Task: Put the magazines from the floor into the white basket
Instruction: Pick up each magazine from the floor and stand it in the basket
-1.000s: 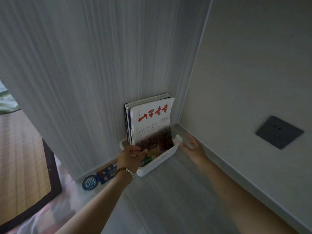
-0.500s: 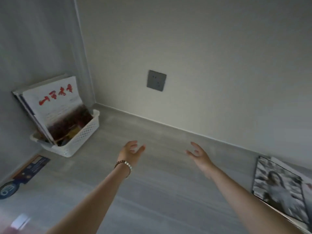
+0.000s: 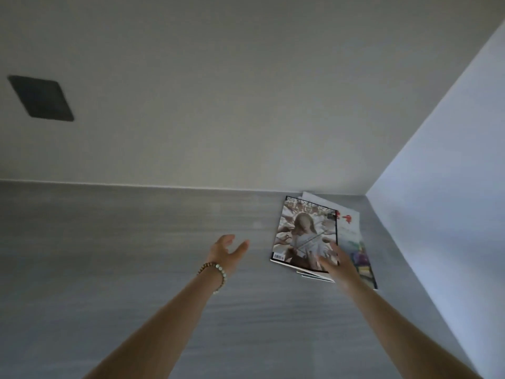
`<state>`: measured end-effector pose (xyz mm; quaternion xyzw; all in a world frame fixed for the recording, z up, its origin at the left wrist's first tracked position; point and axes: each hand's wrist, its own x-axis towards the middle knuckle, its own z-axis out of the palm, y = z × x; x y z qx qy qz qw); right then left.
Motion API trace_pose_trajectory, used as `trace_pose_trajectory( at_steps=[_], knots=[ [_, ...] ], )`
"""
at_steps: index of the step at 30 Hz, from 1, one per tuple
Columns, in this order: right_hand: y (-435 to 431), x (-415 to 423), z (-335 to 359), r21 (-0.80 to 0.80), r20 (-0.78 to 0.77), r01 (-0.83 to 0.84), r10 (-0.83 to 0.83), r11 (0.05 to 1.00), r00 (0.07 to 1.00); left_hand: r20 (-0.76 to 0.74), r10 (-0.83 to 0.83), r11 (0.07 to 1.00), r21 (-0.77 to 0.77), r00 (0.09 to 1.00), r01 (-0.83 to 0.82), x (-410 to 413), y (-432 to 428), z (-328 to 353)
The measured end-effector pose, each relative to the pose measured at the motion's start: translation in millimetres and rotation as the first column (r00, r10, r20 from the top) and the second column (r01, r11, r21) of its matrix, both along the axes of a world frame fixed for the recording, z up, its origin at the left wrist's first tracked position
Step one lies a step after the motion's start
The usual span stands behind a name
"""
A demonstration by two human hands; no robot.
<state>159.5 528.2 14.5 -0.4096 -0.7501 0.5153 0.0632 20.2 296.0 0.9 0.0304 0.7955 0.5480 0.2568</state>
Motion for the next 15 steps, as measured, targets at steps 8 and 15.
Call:
trace_pose_trajectory(
  at_steps=[8, 15],
  knots=[
    [99, 2, -35, -0.086, 0.080, -0.016, 0.023, 0.996, 0.997, 0.041, -0.027, 0.990, -0.134, 0.999, 0.032, 14, 130, -46],
    [117, -33, -49, -0.207, -0.029, 0.006, -0.013, 0.978, 1.000, 0.029, 0.036, 0.978, -0.208, 0.999, -0.029, -6, 175, -53]
  ],
)
